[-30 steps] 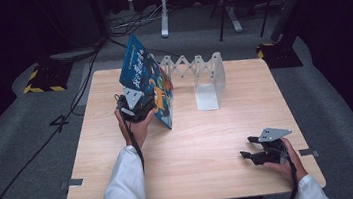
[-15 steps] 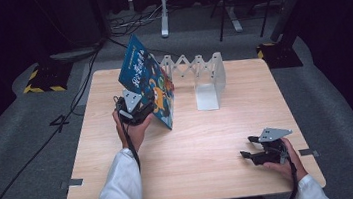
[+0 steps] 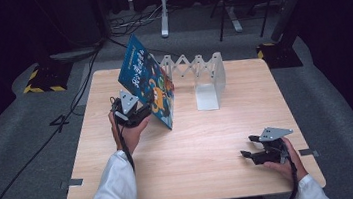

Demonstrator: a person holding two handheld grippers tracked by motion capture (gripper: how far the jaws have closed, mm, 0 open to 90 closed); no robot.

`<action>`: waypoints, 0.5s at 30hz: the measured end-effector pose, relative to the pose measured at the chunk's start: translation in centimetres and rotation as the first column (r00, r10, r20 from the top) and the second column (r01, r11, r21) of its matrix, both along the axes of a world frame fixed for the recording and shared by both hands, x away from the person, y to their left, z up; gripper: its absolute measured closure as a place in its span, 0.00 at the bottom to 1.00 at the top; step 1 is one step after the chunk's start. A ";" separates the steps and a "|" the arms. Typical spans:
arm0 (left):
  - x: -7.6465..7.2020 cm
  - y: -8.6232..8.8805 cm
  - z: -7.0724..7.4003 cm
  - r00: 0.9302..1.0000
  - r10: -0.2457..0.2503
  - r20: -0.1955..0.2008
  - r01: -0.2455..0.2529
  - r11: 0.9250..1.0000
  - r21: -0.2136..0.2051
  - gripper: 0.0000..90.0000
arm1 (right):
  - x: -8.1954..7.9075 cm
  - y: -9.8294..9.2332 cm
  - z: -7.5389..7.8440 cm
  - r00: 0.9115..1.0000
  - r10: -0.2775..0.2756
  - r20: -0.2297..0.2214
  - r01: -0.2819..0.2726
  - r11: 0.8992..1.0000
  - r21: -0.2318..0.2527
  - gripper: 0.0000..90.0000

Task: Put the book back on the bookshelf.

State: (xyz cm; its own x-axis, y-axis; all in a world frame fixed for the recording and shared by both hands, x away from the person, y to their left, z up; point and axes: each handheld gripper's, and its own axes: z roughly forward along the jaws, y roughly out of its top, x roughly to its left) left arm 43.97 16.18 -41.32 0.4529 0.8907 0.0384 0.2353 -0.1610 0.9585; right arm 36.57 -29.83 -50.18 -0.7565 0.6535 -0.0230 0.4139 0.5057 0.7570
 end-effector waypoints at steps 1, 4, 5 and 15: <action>0.0 0.1 -0.1 1.000 -0.005 -0.005 0.005 1.000 0.000 0.52 | 0.0 0.0 0.0 1.000 -0.001 0.001 0.001 1.000 0.001 0.31; -0.1 0.5 -0.2 1.000 -0.015 -0.020 0.015 1.000 0.009 0.51 | 0.0 -0.1 0.0 1.000 -0.005 -0.003 0.005 1.000 0.003 0.31; -0.1 0.7 -0.3 0.999 -0.030 -0.031 0.030 0.999 0.013 0.50 | 0.0 -0.1 0.1 1.000 -0.005 -0.005 0.005 1.000 -0.001 0.30; -0.4 0.6 0.0 0.994 -0.074 -0.083 0.081 0.993 0.082 0.39 | 0.1 -0.2 0.3 1.000 -0.024 -0.017 0.024 1.000 0.001 0.27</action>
State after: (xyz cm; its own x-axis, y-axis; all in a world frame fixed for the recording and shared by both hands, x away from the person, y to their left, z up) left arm 43.56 16.82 -41.34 0.5248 0.8480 0.0736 0.2940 -0.2617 0.9193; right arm 36.68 -29.99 -49.92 -0.7407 0.6718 -0.0095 0.4385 0.4941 0.7507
